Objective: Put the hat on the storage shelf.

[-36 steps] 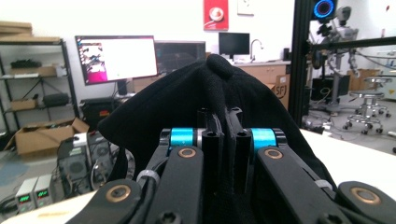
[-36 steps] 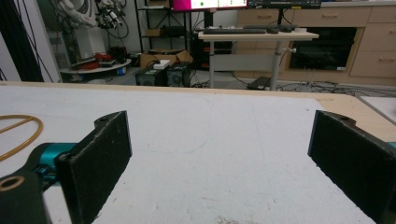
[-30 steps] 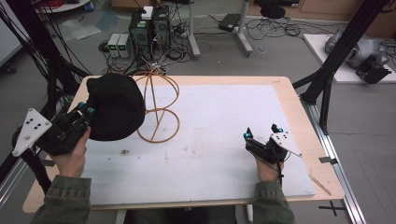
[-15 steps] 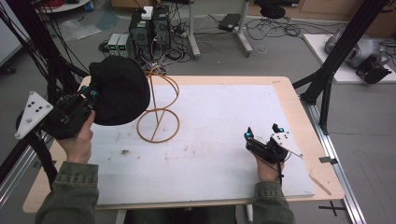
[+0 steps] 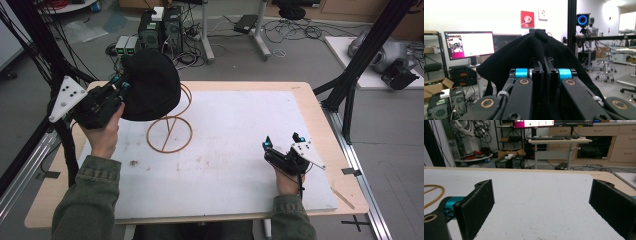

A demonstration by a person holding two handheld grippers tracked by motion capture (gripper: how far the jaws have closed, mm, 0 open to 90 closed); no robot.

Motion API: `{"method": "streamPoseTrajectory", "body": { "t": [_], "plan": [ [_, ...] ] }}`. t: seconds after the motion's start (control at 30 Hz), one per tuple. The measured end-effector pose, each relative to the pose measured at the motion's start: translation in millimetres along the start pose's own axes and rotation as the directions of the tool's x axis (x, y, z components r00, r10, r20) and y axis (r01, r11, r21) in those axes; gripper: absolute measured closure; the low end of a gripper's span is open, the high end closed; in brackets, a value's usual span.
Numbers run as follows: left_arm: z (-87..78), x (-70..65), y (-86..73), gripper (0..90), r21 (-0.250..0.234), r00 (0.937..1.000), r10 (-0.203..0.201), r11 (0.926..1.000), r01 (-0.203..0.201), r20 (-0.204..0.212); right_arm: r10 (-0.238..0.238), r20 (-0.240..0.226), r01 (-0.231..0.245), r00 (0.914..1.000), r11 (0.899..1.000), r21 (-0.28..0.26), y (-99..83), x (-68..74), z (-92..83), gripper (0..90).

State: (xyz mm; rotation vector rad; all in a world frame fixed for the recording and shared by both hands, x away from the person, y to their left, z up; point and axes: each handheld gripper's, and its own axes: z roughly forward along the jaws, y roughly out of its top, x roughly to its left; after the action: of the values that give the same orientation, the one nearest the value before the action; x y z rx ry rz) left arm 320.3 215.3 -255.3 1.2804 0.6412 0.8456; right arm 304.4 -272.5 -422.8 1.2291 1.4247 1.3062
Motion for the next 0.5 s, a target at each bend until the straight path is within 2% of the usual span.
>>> {"method": "streamPoseTrajectory", "body": {
  "t": [0.1,0.2,0.37,0.5],
  "plan": [
    [9.8,-0.8,-0.6,86.9,0.010,1.0000,-0.001,0.9999,0.001,0.010,0.010,-0.003,-0.010,1.0000,1.000,-0.001,0.2,-0.1,-0.6,5.2],
    [19.4,-0.2,-0.1,86.9,0.021,0.9997,-0.020,0.9996,0.019,0.017,0.016,-0.006,-0.016,0.9998,1.000,-0.004,0.4,-0.7,-0.4,5.2],
    [29.6,0.5,0.9,86.9,0.051,0.9999,-0.006,0.9987,0.006,0.009,0.027,-0.013,-0.027,0.9995,1.000,-0.008,0.6,-1.5,2.5,5.2],
    [37.4,3.6,-1.8,86.8,0.071,0.9999,-0.015,0.9974,0.015,0.005,0.028,-0.019,-0.028,0.9994,1.000,-0.007,0.8,-1.1,4.0,5.2]
  ]
}}
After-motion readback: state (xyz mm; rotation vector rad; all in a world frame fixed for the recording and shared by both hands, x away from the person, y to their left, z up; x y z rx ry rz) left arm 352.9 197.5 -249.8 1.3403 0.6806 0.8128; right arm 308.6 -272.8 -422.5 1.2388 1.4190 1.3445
